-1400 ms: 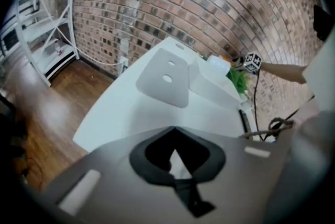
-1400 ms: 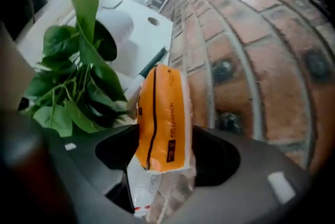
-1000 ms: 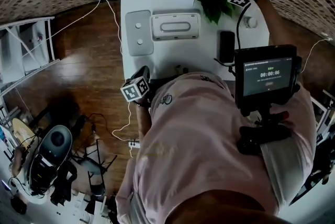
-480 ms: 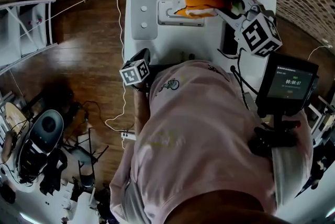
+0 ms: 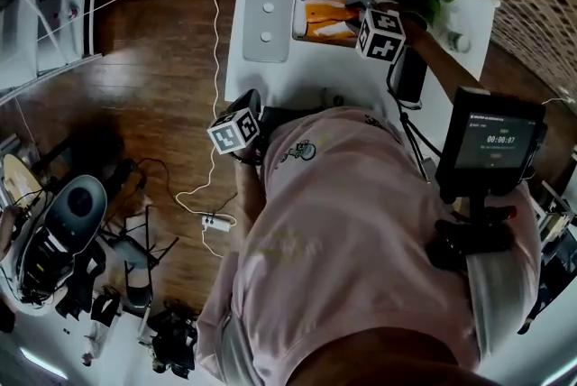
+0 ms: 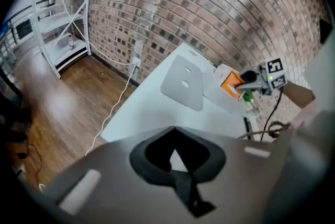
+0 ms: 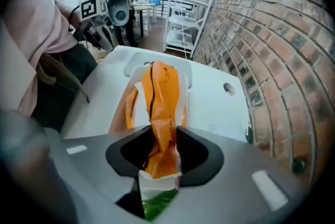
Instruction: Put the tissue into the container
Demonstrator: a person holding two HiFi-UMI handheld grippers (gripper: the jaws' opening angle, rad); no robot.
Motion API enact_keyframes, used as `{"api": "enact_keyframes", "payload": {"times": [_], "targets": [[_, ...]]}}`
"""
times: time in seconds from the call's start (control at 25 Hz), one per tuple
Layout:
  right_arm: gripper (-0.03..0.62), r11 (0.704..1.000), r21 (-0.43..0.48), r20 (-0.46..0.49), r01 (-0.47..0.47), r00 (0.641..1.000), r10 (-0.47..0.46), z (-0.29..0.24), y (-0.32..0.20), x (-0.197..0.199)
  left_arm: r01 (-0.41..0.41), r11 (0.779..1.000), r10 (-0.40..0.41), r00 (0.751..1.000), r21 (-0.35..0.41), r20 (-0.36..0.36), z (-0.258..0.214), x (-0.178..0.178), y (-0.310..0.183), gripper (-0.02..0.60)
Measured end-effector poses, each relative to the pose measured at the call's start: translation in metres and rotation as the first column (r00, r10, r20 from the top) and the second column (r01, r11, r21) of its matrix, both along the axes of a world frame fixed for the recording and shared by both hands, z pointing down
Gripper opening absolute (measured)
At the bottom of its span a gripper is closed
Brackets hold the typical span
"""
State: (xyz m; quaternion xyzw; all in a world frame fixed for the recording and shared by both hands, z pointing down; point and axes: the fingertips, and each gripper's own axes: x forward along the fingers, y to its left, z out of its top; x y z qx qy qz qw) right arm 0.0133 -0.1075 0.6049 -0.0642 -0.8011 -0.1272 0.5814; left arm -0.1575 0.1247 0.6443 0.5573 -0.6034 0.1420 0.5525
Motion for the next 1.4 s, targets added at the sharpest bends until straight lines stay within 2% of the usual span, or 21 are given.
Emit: {"api": "enact_keyframes", "payload": {"times": [0.2,0.32,0.36,0.4,0.44,0.48,0.52,0.56,0.6,0.68,0.72,0.76,0.8,0.88,0.92,0.96,1.0,1.08,1.16,1.28,1.4], "targets": [[0.160,0.995,-0.096,0.076,0.040,0.997,-0.032,0.002,0.009,-0.007,-0.023,1.000,0.023,0.998,-0.009,-0.054,0.036,0.006,0.000,0.005],[0.181,0.983,-0.183,0.185,0.006,0.982,0.029,-0.029,0.019,-0.006,-0.050,0.999,0.049,0.996,-0.007,-0.077,0.039,0.011,-0.004,0.005],[0.184,0.983,-0.181,0.233,-0.016,0.971,0.059,-0.045,0.018,-0.005,-0.061,0.998,0.060,0.995,-0.007,-0.079,0.038,0.012,-0.006,0.005],[0.174,0.988,-0.151,0.281,-0.044,0.956,0.086,-0.063,0.012,-0.003,-0.073,0.997,0.072,0.995,-0.006,-0.075,0.036,0.013,-0.008,0.005],[0.091,0.991,-0.110,0.325,-0.078,0.939,0.111,-0.080,0.005,-0.001,-0.087,0.996,0.087,0.994,0.002,-0.064,0.031,0.014,-0.011,0.005],[0.013,0.989,-0.089,0.355,-0.115,0.925,0.139,-0.093,0.001,0.003,-0.105,0.994,0.106,0.993,0.020,-0.047,0.023,0.013,-0.016,0.005],[0.012,0.984,-0.101,0.365,-0.150,0.914,0.177,-0.099,0.000,0.010,-0.127,0.990,0.129,0.991,0.053,-0.027,0.011,0.013,-0.024,0.005],[0.031,0.973,-0.142,0.357,-0.181,0.908,0.221,-0.097,0.003,0.017,-0.154,0.983,0.156,0.988,0.101,-0.011,-0.003,0.015,-0.035,0.005],[0.114,0.959,-0.196,0.339,-0.207,0.903,0.264,-0.088,0.010,0.024,-0.187,0.970,0.189,0.982,0.158,-0.001,-0.017,0.020,-0.049,0.006],[0.133,0.917,-0.300,0.303,-0.264,0.885,0.354,-0.063,0.025,0.038,-0.278,0.924,0.280,0.959,0.262,0.031,-0.041,0.038,-0.081,0.006],[0.133,0.885,-0.352,0.297,-0.306,0.860,0.416,-0.051,0.032,0.043,-0.341,0.894,0.336,0.939,0.290,0.070,-0.049,0.048,-0.097,0.008],[0.133,0.837,-0.416,0.300,-0.356,0.815,0.496,-0.044,0.037,0.047,-0.412,0.862,0.393,0.911,0.296,0.122,-0.053,0.059,-0.112,0.020],[0.135,0.770,-0.493,0.309,-0.405,0.746,0.590,-0.042,0.041,0.048,-0.482,0.829,0.447,0.876,0.285,0.180,-0.054,0.068,-0.125,0.028],[0.131,0.609,-0.642,0.325,-0.467,0.553,0.767,-0.053,0.045,0.051,-0.590,0.768,0.526,0.803,0.250,0.280,-0.053,0.083,-0.146,0.028],[0.102,0.538,-0.688,0.327,-0.487,0.454,0.829,-0.058,0.045,0.056,-0.620,0.747,0.546,0.778,0.239,0.310,-0.051,0.087,-0.153,0.028],[0.066,0.484,-0.710,0.326,-0.511,0.370,0.870,-0.061,0.044,0.063,-0.633,0.737,0.557,0.768,0.238,0.318,-0.051,0.092,-0.158,0.028],[0.057,0.445,-0.717,0.322,-0.537,0.311,0.894,-0.060,0.046,0.072,-0.632,0.735,0.560,0.770,0.244,0.307,-0.054,0.096,-0.160,0.026],[0.057,0.403,-0.709,0.316,-0.579,0.250,0.915,-0.057,0.051,0.087,-0.610,0.749,0.548,0.790,0.259,0.275,-0.061,0.103,-0.163,0.026],[0.057,0.395,-0.698,0.324,-0.598,0.229,0.918,-0.056,0.055,0.096,-0.595,0.764,0.532,0.800,0.250,0.278,-0.063,0.103,-0.168,0.028],[0.057,0.425,-0.674,0.361,-0.604,0.232,0.903,-0.062,0.057,0.099,-0.595,0.767,0.521,0.797,0.242,0.305,-0.065,0.104,-0.173,0.028],[0.057,0.445,-0.662,0.382,-0.603,0.239,0.892,-0.064,0.063,0.102,-0.577,0.772,0.504,0.812,0.269,0.294,-0.071,0.113,-0.166,0.028]]}}
